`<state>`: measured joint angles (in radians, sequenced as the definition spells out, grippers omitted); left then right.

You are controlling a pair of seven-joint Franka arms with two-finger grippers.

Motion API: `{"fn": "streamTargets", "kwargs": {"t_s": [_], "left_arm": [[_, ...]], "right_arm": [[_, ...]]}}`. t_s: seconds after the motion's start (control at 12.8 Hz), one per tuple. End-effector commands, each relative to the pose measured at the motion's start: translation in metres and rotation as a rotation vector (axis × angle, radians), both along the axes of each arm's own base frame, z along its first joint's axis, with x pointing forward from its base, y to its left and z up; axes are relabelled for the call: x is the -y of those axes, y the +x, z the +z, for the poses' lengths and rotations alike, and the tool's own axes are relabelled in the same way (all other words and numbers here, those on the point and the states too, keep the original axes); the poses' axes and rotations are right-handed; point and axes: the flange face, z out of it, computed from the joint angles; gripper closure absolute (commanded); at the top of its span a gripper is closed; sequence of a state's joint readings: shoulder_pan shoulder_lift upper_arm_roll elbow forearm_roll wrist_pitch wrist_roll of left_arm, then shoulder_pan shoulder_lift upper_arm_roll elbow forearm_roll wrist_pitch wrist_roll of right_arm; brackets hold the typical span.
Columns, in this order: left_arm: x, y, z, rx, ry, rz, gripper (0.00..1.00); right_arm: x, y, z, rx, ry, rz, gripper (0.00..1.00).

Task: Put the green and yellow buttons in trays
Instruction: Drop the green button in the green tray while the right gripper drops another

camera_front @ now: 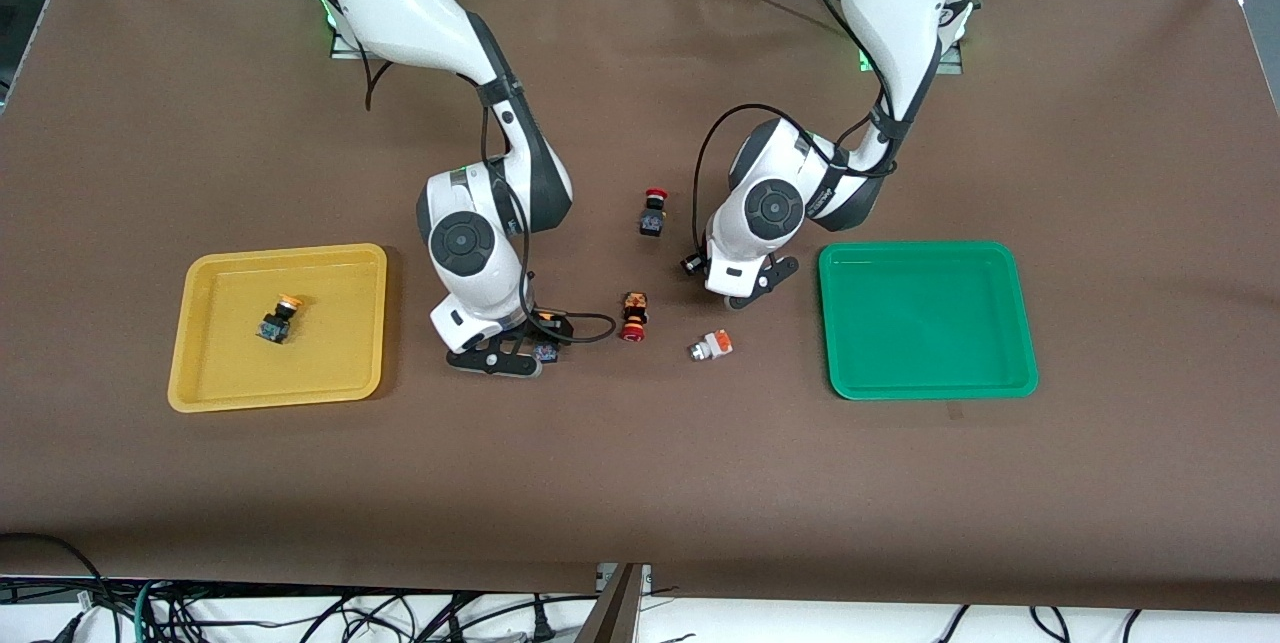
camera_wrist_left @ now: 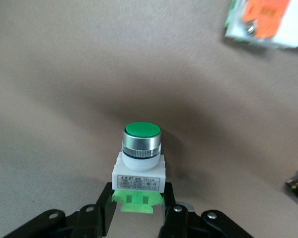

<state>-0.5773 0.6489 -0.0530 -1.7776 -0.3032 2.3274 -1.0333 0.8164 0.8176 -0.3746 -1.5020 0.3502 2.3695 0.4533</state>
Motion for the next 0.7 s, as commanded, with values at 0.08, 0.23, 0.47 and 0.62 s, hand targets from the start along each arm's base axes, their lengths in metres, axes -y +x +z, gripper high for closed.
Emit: {"fn": "streamTargets", "kwargs": {"t_s": [0.08, 0.23, 0.47, 0.62], "left_arm": [[-0.056, 0.035, 0.059, 0.01, -0.05, -0.082, 1.0], [-0.119, 0.055, 0.081, -0.025, -0.079, -0.162, 1.0], [-0.221, 0.059, 0.093, -0.055, 0.02, -0.333, 1.0], [-0.281, 0.053, 0.086, -0.075, -0.011, -0.414, 1.0]], "right_arm": [[-0.008, 0.001, -0.012, 0.039, 0.03, -0.024, 0.0], [-0.008, 0.002, -0.017, 0.061, 0.025, -0.002, 0.42], [-0.006, 0.0, -0.026, 0.053, 0.015, 0.0, 0.74], [-0.006, 0.002, -0.024, 0.058, 0.018, 0.005, 1.0]]}}
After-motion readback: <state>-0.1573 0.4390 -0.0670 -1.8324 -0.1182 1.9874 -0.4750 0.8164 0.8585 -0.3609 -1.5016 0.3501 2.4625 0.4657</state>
